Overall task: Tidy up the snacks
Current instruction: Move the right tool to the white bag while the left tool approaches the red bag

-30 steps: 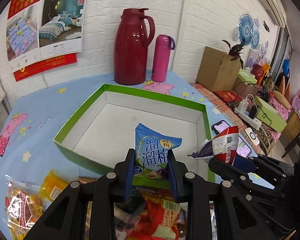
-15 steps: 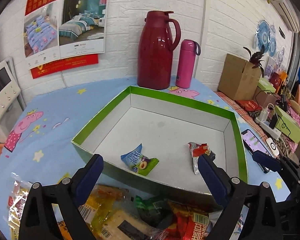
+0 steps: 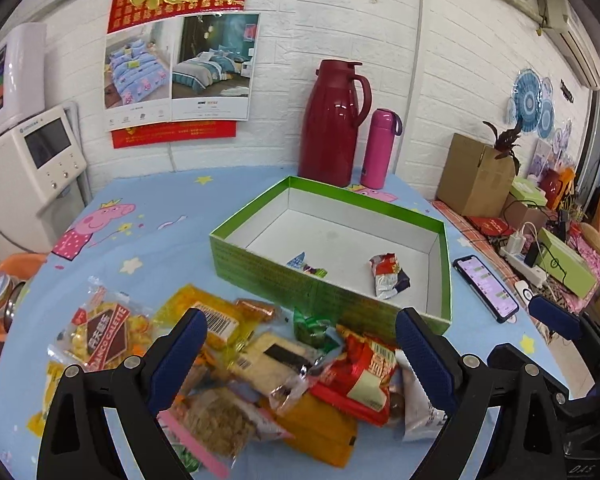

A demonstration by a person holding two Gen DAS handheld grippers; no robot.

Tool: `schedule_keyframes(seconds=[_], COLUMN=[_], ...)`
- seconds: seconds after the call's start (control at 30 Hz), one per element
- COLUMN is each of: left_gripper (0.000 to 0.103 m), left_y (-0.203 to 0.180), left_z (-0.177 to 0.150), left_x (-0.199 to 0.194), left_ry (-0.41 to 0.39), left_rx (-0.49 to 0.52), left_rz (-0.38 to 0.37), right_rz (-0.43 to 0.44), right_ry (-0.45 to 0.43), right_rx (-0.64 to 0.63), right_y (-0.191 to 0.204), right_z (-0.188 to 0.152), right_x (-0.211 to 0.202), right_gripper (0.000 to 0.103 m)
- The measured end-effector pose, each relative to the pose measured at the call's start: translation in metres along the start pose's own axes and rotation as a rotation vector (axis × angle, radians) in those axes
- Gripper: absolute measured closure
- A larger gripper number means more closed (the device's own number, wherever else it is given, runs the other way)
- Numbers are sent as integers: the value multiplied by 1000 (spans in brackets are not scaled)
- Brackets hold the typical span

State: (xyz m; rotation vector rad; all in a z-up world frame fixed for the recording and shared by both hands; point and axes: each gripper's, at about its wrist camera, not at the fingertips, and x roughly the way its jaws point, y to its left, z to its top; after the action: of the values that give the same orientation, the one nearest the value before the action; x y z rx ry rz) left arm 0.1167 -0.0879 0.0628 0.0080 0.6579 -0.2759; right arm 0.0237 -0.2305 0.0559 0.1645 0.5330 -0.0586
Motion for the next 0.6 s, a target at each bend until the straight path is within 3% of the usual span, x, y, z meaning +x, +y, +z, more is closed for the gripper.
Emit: schedule_keyframes(seconds=[0.13,0.4,0.6], left_gripper=[6,6,6], left_y=[5,23,31], left_z=[-23,-71,-80], left_x=[-12,-12,-9], left_ry=[17,114,147], left_rx=[19,-8,-27], left_rz=[46,-6,-24], right_rz=[2,-1,-9], right_ry=[40,214,286], right_rx=[14,61,74], right_y=[4,-1,-11], right_z=[-20,-69,-73], right_x=[-7,17,53], right_gripper=[9,9,9])
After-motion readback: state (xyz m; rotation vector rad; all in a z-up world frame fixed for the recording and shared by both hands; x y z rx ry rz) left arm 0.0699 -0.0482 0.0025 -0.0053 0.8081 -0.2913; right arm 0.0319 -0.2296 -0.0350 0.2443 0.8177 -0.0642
